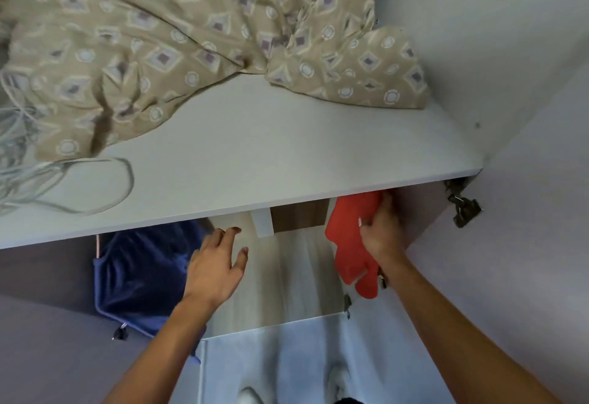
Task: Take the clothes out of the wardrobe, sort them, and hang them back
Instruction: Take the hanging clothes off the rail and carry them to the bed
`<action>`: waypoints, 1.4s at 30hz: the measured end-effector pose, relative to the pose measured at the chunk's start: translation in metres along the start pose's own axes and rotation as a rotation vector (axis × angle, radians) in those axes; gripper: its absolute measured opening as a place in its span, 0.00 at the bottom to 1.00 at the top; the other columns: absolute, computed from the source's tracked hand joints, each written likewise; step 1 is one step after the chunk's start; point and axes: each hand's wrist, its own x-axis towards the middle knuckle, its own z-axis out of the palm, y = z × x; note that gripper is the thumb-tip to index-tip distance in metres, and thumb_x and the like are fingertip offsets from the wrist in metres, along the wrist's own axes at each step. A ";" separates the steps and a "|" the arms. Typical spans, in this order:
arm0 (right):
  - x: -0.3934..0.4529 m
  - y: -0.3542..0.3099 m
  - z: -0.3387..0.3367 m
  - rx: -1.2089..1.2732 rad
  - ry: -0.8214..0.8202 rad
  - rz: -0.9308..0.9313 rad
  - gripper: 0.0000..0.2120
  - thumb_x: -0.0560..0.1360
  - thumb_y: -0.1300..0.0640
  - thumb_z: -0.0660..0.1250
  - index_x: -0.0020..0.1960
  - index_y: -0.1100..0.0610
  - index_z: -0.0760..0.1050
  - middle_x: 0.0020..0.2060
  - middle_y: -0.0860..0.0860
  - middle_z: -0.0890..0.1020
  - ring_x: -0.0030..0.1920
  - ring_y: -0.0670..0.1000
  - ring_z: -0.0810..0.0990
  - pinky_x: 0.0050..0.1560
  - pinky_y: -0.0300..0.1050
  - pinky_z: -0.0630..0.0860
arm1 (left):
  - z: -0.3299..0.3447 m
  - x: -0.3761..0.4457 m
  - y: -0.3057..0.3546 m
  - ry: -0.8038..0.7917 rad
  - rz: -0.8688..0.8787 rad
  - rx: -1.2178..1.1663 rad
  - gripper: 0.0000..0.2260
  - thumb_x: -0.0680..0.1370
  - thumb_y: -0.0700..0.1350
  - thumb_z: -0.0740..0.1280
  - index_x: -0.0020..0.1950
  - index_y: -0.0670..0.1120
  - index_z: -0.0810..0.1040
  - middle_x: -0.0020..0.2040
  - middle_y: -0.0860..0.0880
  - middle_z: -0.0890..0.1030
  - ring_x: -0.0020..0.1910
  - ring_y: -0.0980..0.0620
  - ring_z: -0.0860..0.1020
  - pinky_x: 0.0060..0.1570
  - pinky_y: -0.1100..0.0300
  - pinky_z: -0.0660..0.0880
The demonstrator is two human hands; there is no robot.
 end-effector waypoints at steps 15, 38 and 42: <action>-0.073 -0.108 0.102 -0.098 -0.265 -0.249 0.17 0.77 0.67 0.62 0.65 0.60 0.66 0.49 0.66 0.83 0.49 0.71 0.83 0.44 0.61 0.79 | -0.056 -0.011 -0.172 0.263 -0.529 0.154 0.24 0.74 0.47 0.73 0.63 0.38 0.69 0.60 0.34 0.70 0.59 0.32 0.70 0.53 0.36 0.73; -0.104 -0.207 0.160 0.057 -0.458 -0.146 0.17 0.81 0.60 0.60 0.69 0.57 0.68 0.59 0.61 0.82 0.60 0.66 0.80 0.60 0.56 0.77 | -0.003 0.029 -0.165 -0.079 -0.257 -0.471 0.06 0.81 0.35 0.66 0.55 0.44 0.73 0.47 0.48 0.78 0.47 0.45 0.76 0.46 0.58 0.66; -0.104 -0.209 0.161 0.189 -0.463 -0.125 0.19 0.80 0.62 0.63 0.70 0.59 0.72 0.61 0.59 0.82 0.62 0.63 0.80 0.61 0.52 0.76 | 0.002 0.037 -0.135 -0.025 -0.307 -0.808 0.10 0.83 0.34 0.63 0.44 0.45 0.71 0.39 0.48 0.75 0.42 0.48 0.73 0.44 0.59 0.69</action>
